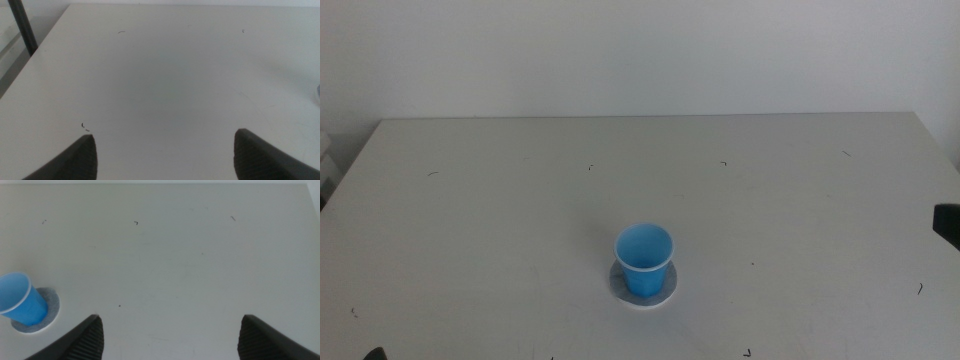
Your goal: Place an empty cup on a cup mat.
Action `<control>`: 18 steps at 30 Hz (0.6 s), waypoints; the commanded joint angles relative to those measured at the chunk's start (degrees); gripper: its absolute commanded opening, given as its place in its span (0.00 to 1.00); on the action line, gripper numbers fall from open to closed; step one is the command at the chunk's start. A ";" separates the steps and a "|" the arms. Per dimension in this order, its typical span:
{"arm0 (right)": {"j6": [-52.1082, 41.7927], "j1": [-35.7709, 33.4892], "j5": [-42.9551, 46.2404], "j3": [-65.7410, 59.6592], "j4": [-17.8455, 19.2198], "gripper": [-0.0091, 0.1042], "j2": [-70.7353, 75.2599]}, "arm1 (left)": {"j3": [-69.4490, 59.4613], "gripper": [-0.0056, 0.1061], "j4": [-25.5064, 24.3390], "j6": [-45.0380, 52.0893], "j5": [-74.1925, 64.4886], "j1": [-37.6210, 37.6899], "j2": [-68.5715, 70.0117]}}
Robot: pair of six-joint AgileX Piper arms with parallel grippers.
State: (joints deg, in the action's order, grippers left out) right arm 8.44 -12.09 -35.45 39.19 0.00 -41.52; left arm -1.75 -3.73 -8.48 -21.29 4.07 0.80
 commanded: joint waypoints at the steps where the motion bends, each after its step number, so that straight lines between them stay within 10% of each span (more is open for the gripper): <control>1: -1.32 0.57 6.28 -2.42 0.53 0.78 4.71 | 0.34 0.99 -0.02 -0.61 3.78 -0.06 0.64; 18: -1.60 0.57 17.95 -21.57 0.58 0.81 32.68 | 0.34 0.99 -0.02 -0.61 3.78 -0.06 0.64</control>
State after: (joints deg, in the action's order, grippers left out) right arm 7.33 -12.09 -21.51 16.84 0.00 -9.74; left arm -1.75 -3.73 -8.48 -21.29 4.07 0.80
